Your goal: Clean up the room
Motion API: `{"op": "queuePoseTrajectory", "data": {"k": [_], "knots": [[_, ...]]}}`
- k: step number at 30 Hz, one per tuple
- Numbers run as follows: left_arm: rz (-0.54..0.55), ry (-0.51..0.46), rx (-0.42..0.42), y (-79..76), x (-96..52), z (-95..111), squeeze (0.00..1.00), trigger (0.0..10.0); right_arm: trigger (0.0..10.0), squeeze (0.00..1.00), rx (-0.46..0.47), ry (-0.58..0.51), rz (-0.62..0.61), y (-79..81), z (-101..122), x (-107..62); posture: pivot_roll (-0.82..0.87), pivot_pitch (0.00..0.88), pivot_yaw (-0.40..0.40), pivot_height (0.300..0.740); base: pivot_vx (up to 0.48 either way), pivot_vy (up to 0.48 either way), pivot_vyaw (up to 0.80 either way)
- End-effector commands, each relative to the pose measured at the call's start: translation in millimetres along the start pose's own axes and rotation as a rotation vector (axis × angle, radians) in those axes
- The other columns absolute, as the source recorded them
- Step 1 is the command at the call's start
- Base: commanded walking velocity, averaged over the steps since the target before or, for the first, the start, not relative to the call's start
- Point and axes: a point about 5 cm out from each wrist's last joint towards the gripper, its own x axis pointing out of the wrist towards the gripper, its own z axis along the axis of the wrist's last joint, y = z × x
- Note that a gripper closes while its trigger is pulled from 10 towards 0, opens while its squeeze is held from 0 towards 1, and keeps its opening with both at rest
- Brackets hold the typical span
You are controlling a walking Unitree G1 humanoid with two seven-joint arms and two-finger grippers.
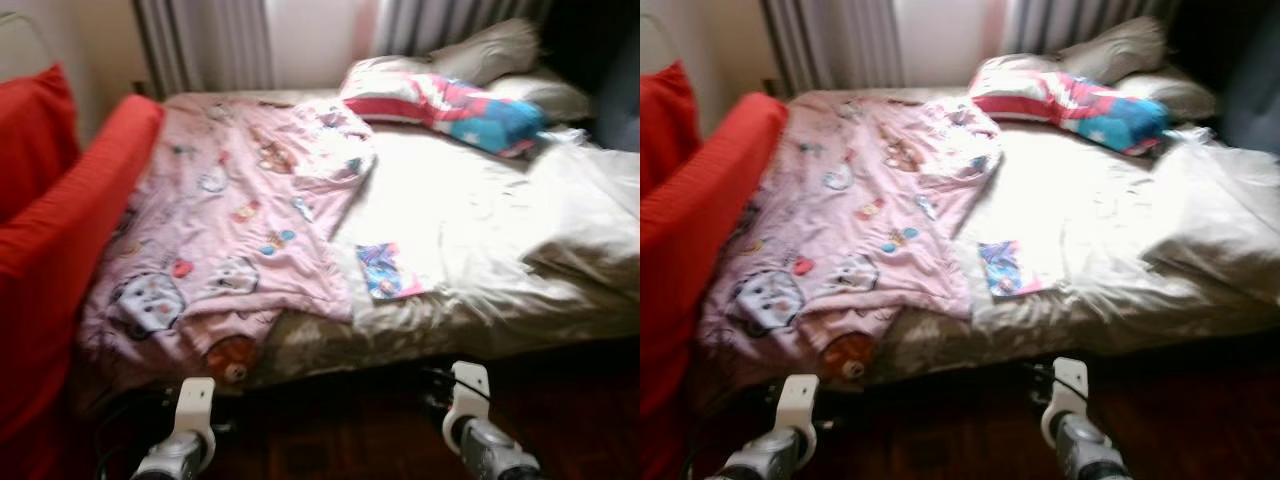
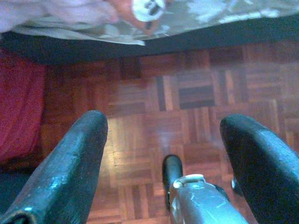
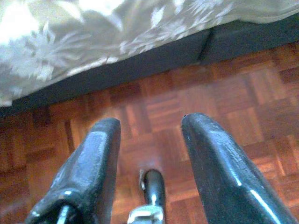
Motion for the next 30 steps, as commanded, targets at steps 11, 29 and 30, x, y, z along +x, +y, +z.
{"op": "queuePoseTrajectory", "data": {"k": [11, 29, 30], "knots": [[-0.004, 0.030, -0.001, 1.9, -0.9, -7.5, 0.00, 10.0, 10.0, 0.00, 0.030, 0.002, -0.002, 0.5, -5.5, -0.4, 0.05, 0.029, 0.009, 0.740, 0.000, -0.070, 0.00], [-0.004, 0.030, 0.006, 1.2, -0.9, -8.2, 0.00, 10.0, 10.0, 0.00, 0.004, 0.008, -0.005, -1.1, -6.0, -0.7, 0.06, 0.017, 0.005, 0.740, 0.000, -0.259, 0.00], [-0.005, 0.030, 0.007, 1.2, -0.9, -8.4, 0.00, 10.0, 10.0, 0.00, 0.003, 0.008, -0.005, -1.2, -6.1, -0.7, 0.05, 0.015, 0.006, 0.740, 0.000, -0.259, 0.00]]}}
